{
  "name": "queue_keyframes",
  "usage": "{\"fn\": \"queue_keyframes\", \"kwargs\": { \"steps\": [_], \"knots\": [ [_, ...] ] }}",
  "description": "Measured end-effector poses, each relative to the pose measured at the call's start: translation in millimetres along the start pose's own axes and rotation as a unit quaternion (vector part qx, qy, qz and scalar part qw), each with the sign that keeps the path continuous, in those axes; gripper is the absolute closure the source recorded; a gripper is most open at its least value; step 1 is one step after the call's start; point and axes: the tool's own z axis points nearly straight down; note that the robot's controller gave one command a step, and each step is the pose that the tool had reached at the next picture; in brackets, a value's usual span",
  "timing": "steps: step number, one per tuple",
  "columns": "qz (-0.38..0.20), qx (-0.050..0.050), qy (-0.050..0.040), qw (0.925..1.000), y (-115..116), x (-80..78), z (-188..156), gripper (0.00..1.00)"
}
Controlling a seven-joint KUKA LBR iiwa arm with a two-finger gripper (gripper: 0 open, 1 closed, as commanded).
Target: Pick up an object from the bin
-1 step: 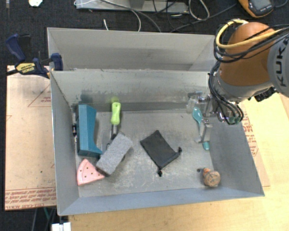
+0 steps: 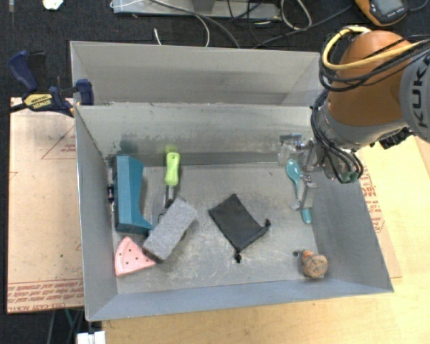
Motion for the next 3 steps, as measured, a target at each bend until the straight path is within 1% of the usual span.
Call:
{"fn": "queue_keyframes", "kwargs": {
  "steps": [1, 2, 3],
  "knots": [
    [-0.001, 0.000, -0.0020, 1.0000, 18.9, 15.0, 58.5, 0.00],
    [-0.104, 0.001, -0.0036, 0.9945, 28.7, 53.0, 71.9, 0.00],
    [-0.055, -0.001, -0.0035, 0.9985, 42.6, 41.1, 129.4, 0.00]
  ]
}}
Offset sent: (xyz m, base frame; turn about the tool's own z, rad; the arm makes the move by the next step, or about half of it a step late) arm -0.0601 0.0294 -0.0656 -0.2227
